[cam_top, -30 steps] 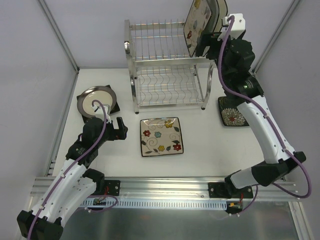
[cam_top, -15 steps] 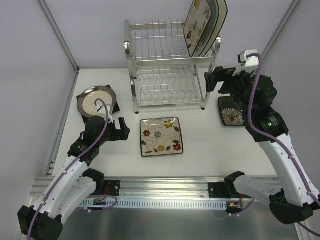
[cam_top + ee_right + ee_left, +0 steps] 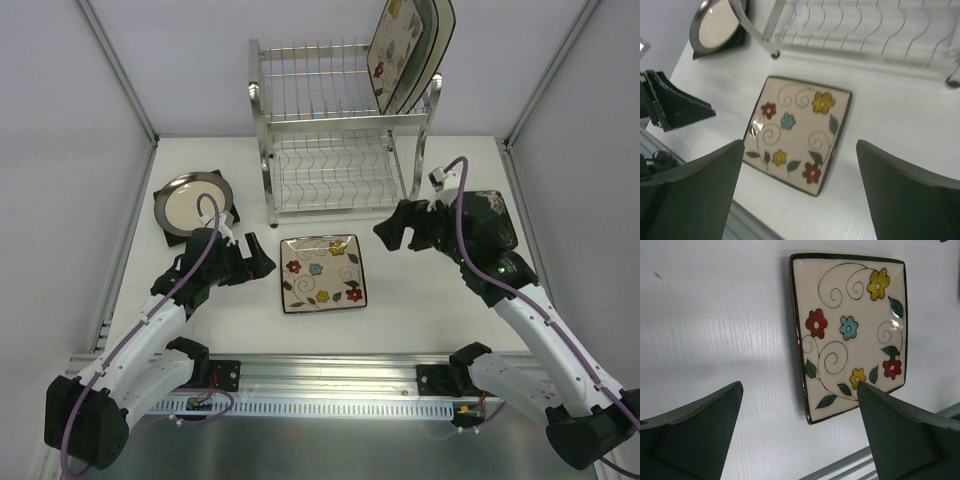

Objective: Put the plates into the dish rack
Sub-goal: Grab a plate with the left arm

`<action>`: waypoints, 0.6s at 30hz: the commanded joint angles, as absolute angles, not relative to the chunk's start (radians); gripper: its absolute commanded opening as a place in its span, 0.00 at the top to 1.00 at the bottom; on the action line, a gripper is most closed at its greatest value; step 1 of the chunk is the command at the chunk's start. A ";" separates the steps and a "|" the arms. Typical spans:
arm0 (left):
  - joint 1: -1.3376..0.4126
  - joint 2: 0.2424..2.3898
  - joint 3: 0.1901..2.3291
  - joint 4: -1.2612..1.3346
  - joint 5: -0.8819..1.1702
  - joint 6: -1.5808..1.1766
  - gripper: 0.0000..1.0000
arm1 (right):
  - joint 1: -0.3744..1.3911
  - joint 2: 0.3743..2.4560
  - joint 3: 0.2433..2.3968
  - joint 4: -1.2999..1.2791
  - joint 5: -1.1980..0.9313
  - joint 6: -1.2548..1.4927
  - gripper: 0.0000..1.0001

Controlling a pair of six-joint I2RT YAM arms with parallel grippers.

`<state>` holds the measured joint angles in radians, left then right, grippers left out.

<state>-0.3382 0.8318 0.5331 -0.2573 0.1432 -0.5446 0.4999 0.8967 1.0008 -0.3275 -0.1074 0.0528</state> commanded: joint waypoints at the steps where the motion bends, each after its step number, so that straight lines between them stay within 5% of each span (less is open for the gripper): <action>1: -0.325 0.867 0.483 -0.144 0.215 -0.663 0.02 | 0.500 0.873 0.878 -0.142 -0.290 0.195 0.00; 18: -0.325 1.180 0.198 0.626 0.331 -0.907 0.11 | 0.500 0.887 0.678 -0.005 -0.408 0.198 0.00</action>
